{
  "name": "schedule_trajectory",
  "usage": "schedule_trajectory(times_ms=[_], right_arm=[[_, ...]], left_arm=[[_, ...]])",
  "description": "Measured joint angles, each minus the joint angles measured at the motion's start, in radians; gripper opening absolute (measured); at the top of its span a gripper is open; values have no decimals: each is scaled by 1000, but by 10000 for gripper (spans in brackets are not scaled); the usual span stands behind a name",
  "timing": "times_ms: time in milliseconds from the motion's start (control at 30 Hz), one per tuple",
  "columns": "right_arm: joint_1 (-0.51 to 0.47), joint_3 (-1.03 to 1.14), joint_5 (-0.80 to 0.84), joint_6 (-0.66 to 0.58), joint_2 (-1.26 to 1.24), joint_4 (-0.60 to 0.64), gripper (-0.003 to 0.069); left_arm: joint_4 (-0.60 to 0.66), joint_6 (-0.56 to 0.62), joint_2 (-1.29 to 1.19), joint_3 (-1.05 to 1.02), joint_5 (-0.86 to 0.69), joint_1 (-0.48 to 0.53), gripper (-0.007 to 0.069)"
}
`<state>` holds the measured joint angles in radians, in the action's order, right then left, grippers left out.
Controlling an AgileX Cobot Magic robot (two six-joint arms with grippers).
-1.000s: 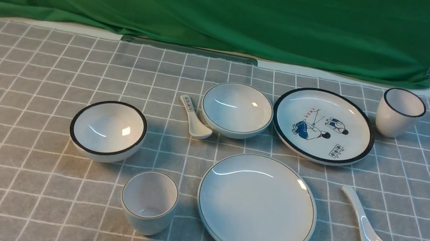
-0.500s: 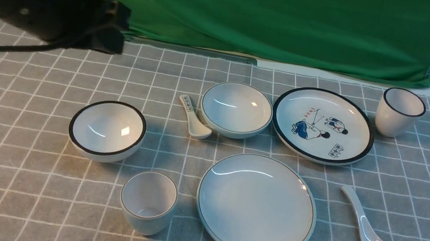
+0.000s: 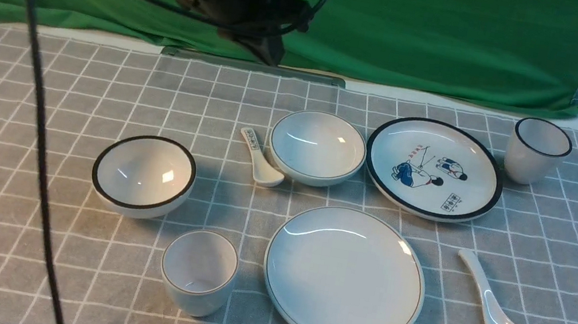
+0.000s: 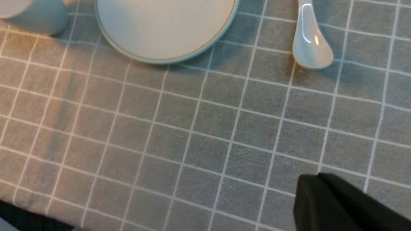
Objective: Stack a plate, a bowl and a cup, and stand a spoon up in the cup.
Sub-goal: Use the left arm to grab a blue rice bowl, then use the left arm to put the blue rice bowl into the blue large plate in the middle
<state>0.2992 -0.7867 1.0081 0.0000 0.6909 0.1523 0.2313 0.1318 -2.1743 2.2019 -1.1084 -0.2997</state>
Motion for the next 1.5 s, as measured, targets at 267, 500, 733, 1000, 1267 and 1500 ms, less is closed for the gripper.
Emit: schedule_trajectory(times_ms=[267,500,733,1000,1267,1500], right_arm=[[26,1,-42,5,25,1,23],[27,1,-52,6,25,-2,23],[27,1,-70,0,25,-5,23],[27,1,-105,0,25,-14,23],[27,1,-111,-5,25,-21,23],[27,1,-113,-9,25,-25,23]], left_arm=[[-39,-16,-174,123,9,0,183],[-38,-16,-265,126,104,0,436],[34,12,-315,126,134,0,476],[54,21,-354,126,127,-9,318],[38,-89,-334,130,101,-20,35],[12,-67,-162,149,-52,-22,34]])
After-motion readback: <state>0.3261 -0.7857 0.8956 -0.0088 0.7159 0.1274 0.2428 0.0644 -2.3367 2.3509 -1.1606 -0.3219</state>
